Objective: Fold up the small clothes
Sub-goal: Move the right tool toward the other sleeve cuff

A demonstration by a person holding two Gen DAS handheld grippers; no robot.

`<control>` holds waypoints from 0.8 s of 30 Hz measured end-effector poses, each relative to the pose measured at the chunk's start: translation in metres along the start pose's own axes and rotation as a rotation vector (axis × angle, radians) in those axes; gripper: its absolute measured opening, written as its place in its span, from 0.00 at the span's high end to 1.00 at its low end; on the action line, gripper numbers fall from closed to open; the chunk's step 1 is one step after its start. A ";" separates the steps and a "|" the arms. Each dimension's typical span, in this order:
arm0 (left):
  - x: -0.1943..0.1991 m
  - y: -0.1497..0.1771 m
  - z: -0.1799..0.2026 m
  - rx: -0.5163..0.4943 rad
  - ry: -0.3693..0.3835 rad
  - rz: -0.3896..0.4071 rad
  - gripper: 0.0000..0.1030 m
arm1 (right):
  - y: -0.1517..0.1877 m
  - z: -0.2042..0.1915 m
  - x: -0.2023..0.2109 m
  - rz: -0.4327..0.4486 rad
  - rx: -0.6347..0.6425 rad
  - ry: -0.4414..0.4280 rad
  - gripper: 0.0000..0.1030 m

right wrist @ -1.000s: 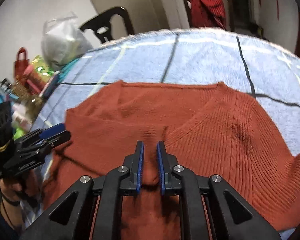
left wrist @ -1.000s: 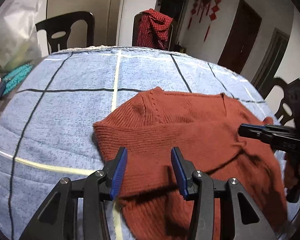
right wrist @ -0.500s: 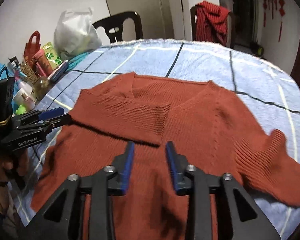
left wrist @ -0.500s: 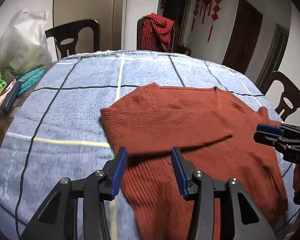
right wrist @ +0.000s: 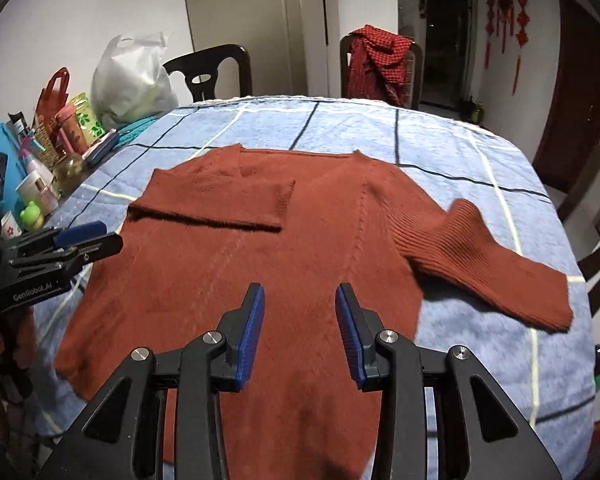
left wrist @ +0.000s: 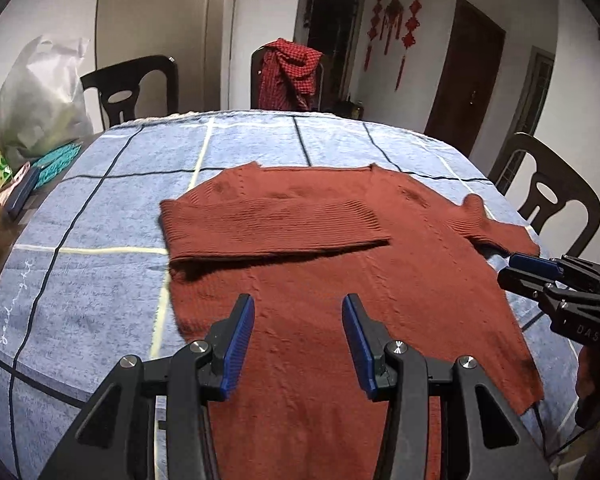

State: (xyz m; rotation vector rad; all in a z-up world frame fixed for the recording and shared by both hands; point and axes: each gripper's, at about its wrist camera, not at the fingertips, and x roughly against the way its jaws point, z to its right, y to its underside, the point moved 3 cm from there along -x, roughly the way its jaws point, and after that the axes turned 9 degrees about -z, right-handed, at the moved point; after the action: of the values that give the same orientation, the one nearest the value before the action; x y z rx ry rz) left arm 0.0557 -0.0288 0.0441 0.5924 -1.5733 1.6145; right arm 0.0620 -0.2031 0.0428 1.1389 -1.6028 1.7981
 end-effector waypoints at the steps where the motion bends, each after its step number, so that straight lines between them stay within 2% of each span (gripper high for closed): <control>1: 0.001 0.000 0.003 -0.007 0.001 0.002 0.53 | 0.002 0.001 0.001 0.001 -0.001 0.003 0.63; 15: -0.015 -0.008 0.030 -0.045 0.007 -0.029 0.53 | 0.017 0.028 0.003 -0.004 -0.040 0.036 0.63; 24: -0.036 -0.013 0.023 -0.024 -0.014 -0.053 0.53 | 0.017 0.043 -0.007 -0.024 -0.066 0.043 0.63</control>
State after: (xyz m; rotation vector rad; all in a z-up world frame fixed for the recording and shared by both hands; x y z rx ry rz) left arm 0.0832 -0.0597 0.0263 0.6289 -1.5722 1.5539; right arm 0.0639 -0.2471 0.0263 1.0782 -1.6045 1.7302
